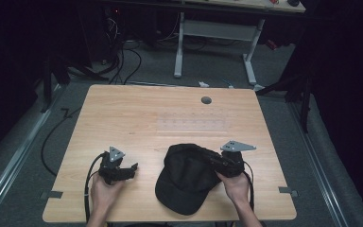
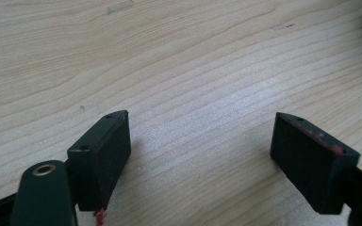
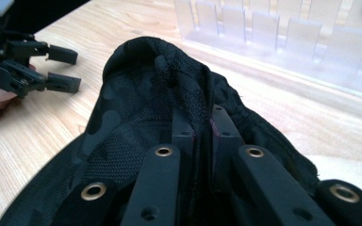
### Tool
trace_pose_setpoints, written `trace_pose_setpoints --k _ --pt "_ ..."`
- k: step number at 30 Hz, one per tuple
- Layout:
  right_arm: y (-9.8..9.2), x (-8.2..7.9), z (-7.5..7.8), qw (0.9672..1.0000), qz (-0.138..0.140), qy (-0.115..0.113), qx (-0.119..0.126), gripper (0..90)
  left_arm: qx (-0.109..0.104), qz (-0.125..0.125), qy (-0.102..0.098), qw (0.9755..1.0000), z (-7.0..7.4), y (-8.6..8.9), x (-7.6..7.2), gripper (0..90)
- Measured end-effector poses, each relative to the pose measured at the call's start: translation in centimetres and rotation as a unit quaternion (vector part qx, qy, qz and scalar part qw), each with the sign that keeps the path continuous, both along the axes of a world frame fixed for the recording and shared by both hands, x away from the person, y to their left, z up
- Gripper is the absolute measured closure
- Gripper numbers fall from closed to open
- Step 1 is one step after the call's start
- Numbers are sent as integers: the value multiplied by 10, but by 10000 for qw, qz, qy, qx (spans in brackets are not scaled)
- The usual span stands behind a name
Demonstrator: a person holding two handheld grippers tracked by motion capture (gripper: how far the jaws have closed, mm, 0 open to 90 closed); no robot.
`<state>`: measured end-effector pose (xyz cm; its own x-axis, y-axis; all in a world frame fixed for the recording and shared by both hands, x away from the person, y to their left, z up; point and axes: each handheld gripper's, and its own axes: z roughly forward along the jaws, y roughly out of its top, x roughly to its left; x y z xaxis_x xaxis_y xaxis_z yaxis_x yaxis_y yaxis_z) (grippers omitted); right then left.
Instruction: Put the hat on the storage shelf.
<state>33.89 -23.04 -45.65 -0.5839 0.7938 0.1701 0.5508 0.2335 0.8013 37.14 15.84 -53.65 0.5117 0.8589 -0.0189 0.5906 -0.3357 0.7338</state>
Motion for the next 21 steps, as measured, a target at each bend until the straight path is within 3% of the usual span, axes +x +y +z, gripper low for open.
trace_pose_setpoints --k 8,12,17,21 --pt "-8 0 18 9995 85 -307 0 835 -54 -121 30 9999 1 3 -1 218" --pt "-10 1 24 9992 113 -382 74 835 -228 -183 110 9995 2 5 -1 222" --pt "-11 1 30 9985 187 -489 175 835 -429 -350 234 9982 4 3 -3 230" --pt "-10 3 34 9980 255 -554 172 835 -619 -708 228 9953 11 -4 -8 231"
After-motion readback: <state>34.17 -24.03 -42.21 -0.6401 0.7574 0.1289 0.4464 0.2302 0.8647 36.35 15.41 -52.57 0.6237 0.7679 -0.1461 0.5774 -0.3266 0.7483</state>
